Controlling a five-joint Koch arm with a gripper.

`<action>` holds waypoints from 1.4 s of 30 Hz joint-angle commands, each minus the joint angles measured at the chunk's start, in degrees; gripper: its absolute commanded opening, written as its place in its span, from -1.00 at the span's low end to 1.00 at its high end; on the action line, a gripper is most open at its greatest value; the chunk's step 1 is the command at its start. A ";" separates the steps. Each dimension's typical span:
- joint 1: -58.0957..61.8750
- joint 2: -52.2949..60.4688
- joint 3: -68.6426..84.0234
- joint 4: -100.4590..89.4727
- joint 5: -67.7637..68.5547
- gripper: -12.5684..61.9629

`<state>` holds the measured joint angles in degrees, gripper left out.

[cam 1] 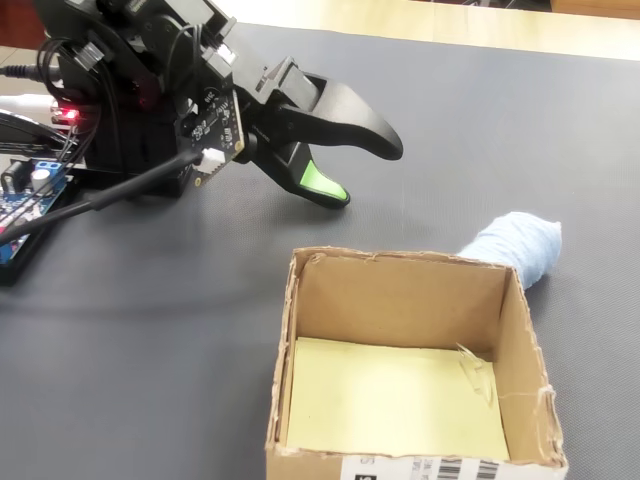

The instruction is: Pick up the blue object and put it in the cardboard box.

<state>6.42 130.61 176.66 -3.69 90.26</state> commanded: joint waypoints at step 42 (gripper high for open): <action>-6.06 5.01 2.02 2.81 6.33 0.25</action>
<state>1.58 130.61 176.66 -3.60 93.69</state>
